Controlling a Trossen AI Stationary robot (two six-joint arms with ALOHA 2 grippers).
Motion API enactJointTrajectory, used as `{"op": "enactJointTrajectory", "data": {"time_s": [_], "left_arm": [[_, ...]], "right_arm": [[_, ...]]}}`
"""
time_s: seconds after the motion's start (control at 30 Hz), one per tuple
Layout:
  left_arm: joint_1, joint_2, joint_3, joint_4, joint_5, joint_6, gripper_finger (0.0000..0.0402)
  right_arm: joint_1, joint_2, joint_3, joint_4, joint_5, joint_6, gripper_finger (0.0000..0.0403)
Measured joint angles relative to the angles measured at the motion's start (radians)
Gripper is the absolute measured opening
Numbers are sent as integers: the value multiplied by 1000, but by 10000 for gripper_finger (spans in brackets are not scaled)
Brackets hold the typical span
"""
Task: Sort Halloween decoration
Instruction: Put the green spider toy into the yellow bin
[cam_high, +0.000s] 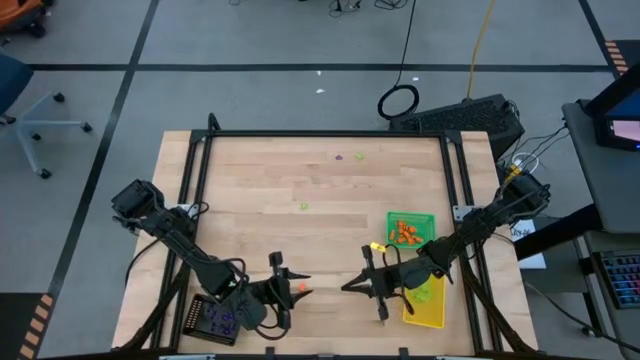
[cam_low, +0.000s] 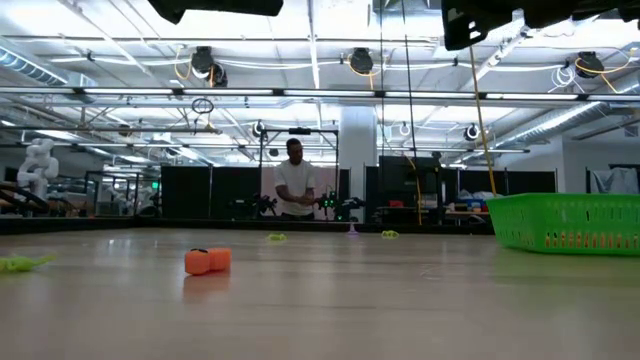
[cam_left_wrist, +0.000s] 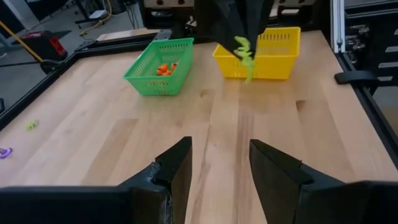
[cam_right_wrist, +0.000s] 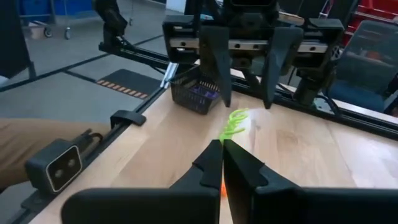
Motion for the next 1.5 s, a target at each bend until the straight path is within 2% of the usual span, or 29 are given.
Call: {"op": "enactJointTrajectory", "data": {"time_s": [0.57,0.73,1.17,1.5], "left_arm": [[0,0,0,1,3,-9,157],[0,1,0,1,3,-9,157],[0,1,0,1,4,-11,157],[0,1,0,1,4,-10,157]], "right_arm": [[0,0,0,19,0,-15,0],[0,0,0,19,-3,-67,0],[0,0,7,18,-7,-338,0],[0,0,28,18,-8,-631,0]]}}
